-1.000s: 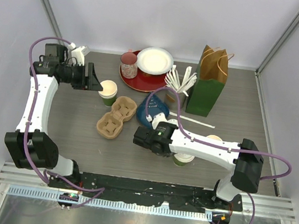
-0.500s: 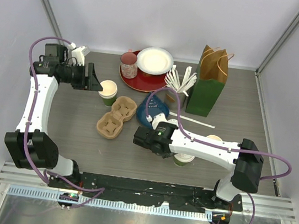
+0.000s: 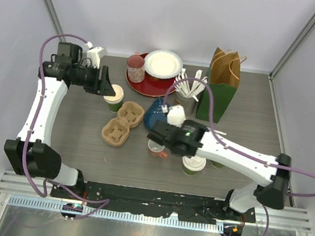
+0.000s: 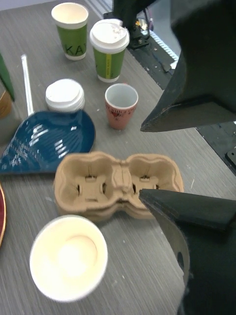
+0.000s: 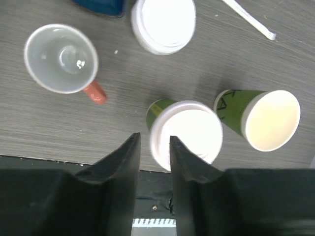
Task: Pack the takeout coffee
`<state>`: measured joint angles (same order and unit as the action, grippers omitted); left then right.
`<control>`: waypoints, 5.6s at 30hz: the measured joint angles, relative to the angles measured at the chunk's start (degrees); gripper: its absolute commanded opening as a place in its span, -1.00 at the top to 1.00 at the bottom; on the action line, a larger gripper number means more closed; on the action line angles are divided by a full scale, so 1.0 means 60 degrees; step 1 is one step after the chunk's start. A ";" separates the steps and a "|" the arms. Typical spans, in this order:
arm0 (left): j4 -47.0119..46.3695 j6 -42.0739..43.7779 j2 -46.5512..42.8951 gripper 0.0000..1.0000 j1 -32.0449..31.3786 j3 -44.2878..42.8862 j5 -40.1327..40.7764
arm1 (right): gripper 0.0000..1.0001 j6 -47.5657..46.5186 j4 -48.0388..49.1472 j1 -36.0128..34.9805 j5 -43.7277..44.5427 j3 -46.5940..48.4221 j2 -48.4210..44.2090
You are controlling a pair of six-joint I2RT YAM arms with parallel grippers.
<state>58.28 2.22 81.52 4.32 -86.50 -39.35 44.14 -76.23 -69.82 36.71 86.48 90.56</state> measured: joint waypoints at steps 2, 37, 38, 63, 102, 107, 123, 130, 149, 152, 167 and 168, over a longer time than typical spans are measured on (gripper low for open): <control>0.0044 0.0022 -0.0004 0.29 -0.0692 -0.0233 0.0153 | 0.82 0.0073 0.0240 0.0444 -0.0200 -0.0448 -0.0805; -0.9344 -0.4029 0.2353 1.00 -1.0324 0.3078 0.1530 | 0.98 0.1384 0.3180 0.3708 -0.2659 -0.5668 -0.6506; -0.9391 -0.4102 0.2353 1.00 -1.0324 0.3136 0.1537 | 0.98 0.1443 0.3173 0.3712 -0.2688 -0.5716 -0.6568; -1.1460 -0.4295 0.2218 1.00 -1.0867 0.4900 0.2353 | 0.98 0.2743 0.4907 0.3719 -0.3391 -0.7901 -0.7777; -1.1420 -0.4218 0.1982 1.00 -1.0448 0.4947 0.1916 | 0.98 0.2102 0.3523 0.3479 -0.2973 -0.5308 -0.5625; -1.1413 -0.4375 0.1810 1.00 -1.0346 0.4594 0.1625 | 0.98 0.1872 0.3224 0.3377 -0.2583 -0.4299 -0.5584; -1.1260 -0.4058 0.1727 1.00 -1.0185 0.4900 0.1719 | 0.98 0.2805 0.4058 0.3351 -0.2885 -0.7329 -0.7297; -1.1271 -0.4014 0.1727 1.00 -1.0178 0.4878 0.1716 | 0.98 0.2335 0.3195 0.3217 -0.2739 -0.5289 -0.5996; -0.9657 -0.4991 -0.0947 -0.21 -0.6830 0.4546 0.3064 | -0.43 -0.1727 0.3730 0.3603 -0.2776 -0.1559 -0.3096; -0.9340 -0.5089 -0.1978 -0.24 -0.5767 0.5060 0.3734 | -0.70 -0.2353 0.3952 0.3963 -0.2983 -0.1009 -0.1781; -0.8171 -0.5417 -0.3967 -0.21 -0.2758 0.7366 0.4860 | 0.03 -0.3595 0.4299 0.4874 -0.3155 0.0550 0.2608; -0.8156 -0.5417 -0.3971 -0.21 -0.2692 0.7366 0.4849 | 0.01 -0.3599 0.4335 0.4943 -0.3191 0.0561 0.2805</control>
<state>9.34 -30.28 57.69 -11.84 -42.30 -10.26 22.55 -50.22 -40.16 17.56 89.84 107.39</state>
